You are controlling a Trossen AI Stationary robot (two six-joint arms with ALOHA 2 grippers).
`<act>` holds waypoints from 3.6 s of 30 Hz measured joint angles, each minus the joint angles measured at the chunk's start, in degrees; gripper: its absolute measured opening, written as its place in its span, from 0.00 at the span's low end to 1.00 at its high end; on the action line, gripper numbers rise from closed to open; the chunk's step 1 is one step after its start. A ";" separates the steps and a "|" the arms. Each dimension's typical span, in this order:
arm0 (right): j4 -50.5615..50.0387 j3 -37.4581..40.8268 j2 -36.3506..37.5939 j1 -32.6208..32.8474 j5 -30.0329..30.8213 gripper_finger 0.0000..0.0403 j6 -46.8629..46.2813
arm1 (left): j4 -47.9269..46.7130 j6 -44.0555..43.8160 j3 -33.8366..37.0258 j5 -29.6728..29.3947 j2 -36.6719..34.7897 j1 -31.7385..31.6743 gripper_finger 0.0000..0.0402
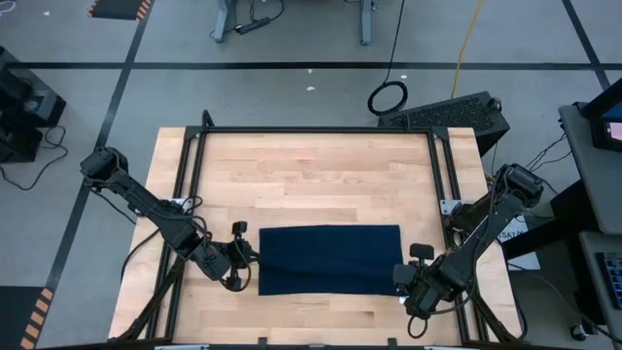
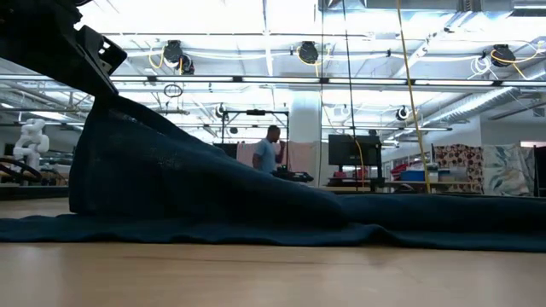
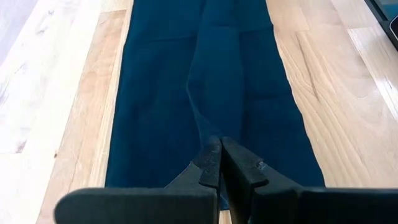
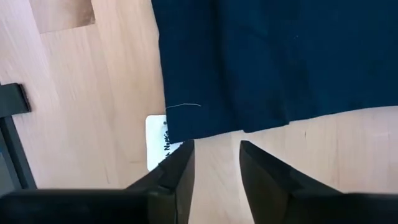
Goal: Roll towel into tight, uniform cylinder
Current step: Roll the blue cloth napkin
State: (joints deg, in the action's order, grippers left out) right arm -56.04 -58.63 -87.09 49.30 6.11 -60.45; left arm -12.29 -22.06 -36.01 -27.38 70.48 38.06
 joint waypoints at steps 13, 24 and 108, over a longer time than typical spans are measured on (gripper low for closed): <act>-4.58 2.96 0.04 -2.92 5.41 0.31 -7.78 | 0.24 0.36 0.00 2.52 0.00 0.00 0.03; -1.73 10.85 0.59 -3.95 8.33 0.31 -7.11 | 1.16 0.44 0.00 3.39 0.00 0.01 0.03; 21.05 8.44 -7.28 -1.11 -6.74 0.01 3.91 | 14.52 -1.49 -0.04 -5.44 19.08 -2.38 0.39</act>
State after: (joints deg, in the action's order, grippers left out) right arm -34.99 -50.19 -94.37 48.19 -0.62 -56.53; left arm 2.22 -23.55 -36.05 -32.82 89.55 35.69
